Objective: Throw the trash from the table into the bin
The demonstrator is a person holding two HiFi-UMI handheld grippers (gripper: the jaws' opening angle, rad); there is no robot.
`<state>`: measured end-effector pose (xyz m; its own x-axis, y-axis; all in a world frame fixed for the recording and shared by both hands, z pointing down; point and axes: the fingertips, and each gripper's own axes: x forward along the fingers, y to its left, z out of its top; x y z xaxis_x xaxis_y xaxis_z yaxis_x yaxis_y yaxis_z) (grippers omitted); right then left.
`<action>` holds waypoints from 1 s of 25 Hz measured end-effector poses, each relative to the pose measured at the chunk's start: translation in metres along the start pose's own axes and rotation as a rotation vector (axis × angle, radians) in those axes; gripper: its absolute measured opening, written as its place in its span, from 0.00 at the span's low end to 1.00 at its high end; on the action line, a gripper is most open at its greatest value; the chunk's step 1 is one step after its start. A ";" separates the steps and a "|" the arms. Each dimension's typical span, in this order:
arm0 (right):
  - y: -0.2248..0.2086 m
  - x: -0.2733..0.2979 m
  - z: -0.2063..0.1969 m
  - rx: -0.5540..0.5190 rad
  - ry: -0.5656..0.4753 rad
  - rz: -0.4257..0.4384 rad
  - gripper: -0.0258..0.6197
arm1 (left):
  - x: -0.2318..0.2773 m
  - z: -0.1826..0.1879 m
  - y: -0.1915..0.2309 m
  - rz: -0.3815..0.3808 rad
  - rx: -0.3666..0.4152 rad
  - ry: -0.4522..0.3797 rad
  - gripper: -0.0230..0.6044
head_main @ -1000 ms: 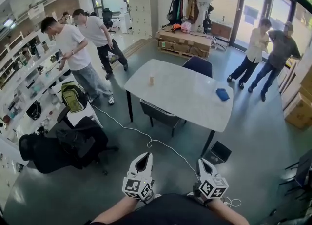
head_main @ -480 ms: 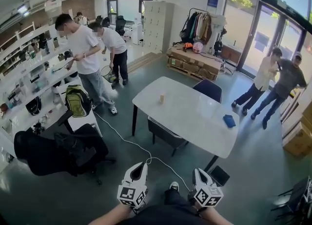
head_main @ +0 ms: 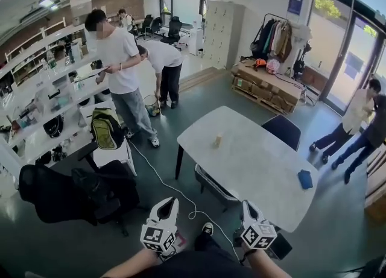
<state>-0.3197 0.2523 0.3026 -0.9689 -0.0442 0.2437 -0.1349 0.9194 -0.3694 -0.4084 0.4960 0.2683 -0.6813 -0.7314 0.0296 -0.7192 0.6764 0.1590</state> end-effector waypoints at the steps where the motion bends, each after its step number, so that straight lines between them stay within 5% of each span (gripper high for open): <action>1: -0.005 0.024 0.014 -0.003 -0.005 0.022 0.08 | 0.024 0.002 0.004 0.007 0.005 0.009 0.04; 7: -0.024 0.152 0.075 -0.007 -0.028 0.138 0.08 | 0.163 0.038 0.024 -0.004 0.081 -0.029 0.04; 12: -0.030 0.227 0.097 -0.020 0.015 0.186 0.08 | 0.220 0.054 0.045 0.017 0.068 -0.019 0.04; 17: -0.038 0.262 0.100 0.018 0.014 0.134 0.08 | 0.256 0.046 0.077 0.014 0.054 0.036 0.04; 25: -0.046 0.265 0.096 0.051 0.004 0.036 0.08 | 0.283 0.059 0.072 -0.101 0.055 -0.004 0.04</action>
<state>-0.5897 0.1606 0.2983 -0.9725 -0.0095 0.2327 -0.1101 0.8993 -0.4232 -0.6609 0.3433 0.2294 -0.6054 -0.7958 0.0123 -0.7906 0.6031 0.1062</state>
